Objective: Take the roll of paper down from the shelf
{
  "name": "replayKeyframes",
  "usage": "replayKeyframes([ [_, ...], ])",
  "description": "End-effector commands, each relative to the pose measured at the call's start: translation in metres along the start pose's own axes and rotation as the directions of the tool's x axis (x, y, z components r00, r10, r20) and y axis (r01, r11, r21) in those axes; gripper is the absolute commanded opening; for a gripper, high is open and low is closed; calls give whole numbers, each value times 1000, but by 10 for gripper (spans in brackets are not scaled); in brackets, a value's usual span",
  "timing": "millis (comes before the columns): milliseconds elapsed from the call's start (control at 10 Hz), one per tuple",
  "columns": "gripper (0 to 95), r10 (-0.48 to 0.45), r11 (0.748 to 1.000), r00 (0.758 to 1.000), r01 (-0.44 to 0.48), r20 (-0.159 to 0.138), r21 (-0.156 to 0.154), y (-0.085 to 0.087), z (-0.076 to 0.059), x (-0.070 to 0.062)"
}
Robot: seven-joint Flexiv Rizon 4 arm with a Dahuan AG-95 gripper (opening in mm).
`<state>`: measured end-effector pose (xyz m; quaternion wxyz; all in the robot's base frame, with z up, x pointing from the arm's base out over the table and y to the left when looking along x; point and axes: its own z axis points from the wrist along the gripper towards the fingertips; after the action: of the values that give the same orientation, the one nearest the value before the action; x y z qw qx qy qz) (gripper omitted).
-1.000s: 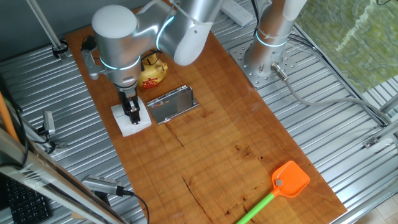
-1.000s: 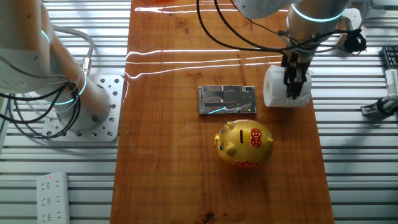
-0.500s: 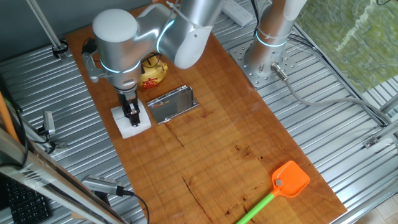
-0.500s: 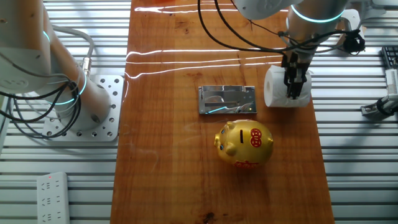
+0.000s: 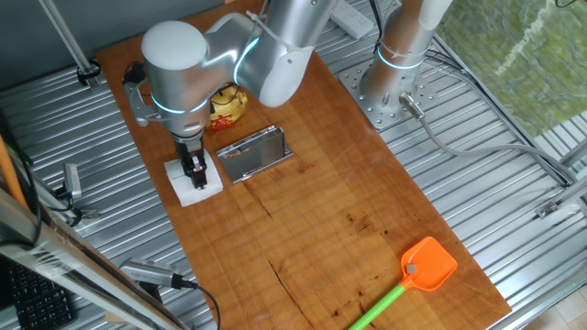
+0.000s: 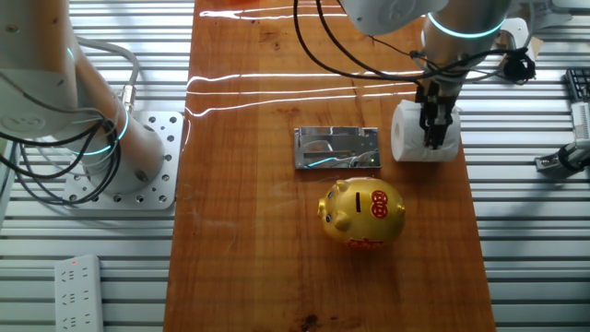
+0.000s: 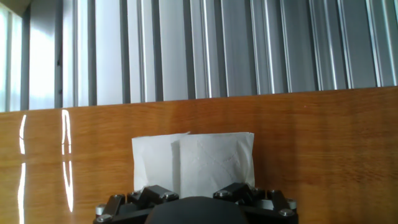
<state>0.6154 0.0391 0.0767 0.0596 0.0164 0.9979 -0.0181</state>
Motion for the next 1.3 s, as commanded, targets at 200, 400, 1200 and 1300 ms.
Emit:
replayKeyframes([
  [200, 0, -8, 1000, 1000, 8, 1, -3, 0, 0, 0],
  [400, 760, -31, 1000, 1000, 31, -1, -5, 0, 0, 0],
  [1200, 950, -31, 1000, 1000, 31, 3, -4, 0, 0, 0],
  [1300, 950, -32, 999, 999, 32, 2, -4, 0, -1, 0],
])
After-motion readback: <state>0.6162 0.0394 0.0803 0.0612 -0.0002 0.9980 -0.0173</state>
